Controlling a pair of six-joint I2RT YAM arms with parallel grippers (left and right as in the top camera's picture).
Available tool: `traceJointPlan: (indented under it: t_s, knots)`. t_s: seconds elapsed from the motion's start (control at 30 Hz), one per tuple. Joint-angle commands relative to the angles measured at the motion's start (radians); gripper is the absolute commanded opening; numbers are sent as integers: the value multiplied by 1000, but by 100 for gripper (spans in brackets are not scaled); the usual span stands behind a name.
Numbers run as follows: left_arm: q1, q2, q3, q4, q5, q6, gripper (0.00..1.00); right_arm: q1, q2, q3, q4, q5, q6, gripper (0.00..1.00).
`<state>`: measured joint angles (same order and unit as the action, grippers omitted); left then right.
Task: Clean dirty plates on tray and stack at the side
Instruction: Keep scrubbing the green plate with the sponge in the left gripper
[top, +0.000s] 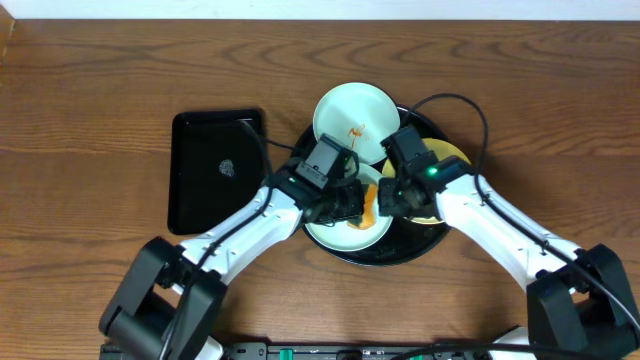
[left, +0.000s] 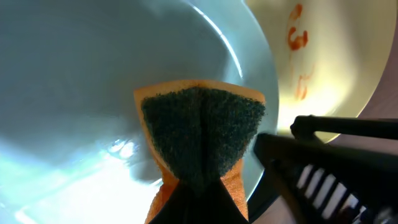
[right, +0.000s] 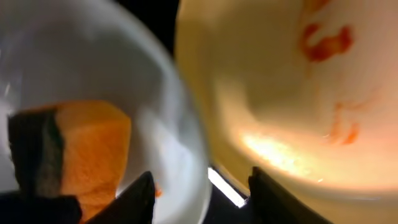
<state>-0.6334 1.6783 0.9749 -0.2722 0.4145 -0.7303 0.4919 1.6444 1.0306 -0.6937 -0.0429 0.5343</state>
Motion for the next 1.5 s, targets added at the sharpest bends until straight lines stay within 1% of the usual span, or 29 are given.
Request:
traceJointPlan:
  t_s: [0.0, 0.07, 0.13, 0.27, 0.47, 0.73, 1.13, 1.37, 1.47]
  knots:
    - [-13, 1, -4, 24, -8, -82, 7, -36, -23, -5, 20, 27, 11, 36]
    - [-18, 1, -4, 31, -18, -137, 7, -50, -23, -5, 34, 21, 11, 30]
    - [-27, 2, -4, 27, -55, -183, 7, -53, -22, -5, 36, 14, 11, 28]
    - [-50, 2, -4, 28, -110, -277, 7, -51, -22, -5, 38, 0, 10, 27]
    - [-79, 2, -4, 28, -151, -362, 7, -51, -22, -5, 40, 0, 8, 28]
    - [-88, 2, -4, 28, -192, -408, 7, -45, -22, -12, 52, 2, 8, 26]
    - [-108, 2, -4, 36, -222, -436, 8, -45, -11, -13, 66, 1, 8, 24]
    - [-109, 2, -4, 35, -222, -525, 8, -42, 24, -13, 80, -5, 8, 23]
    - [-109, 2, -4, 35, -224, -534, 8, -37, 31, -13, 89, -17, 8, 23]
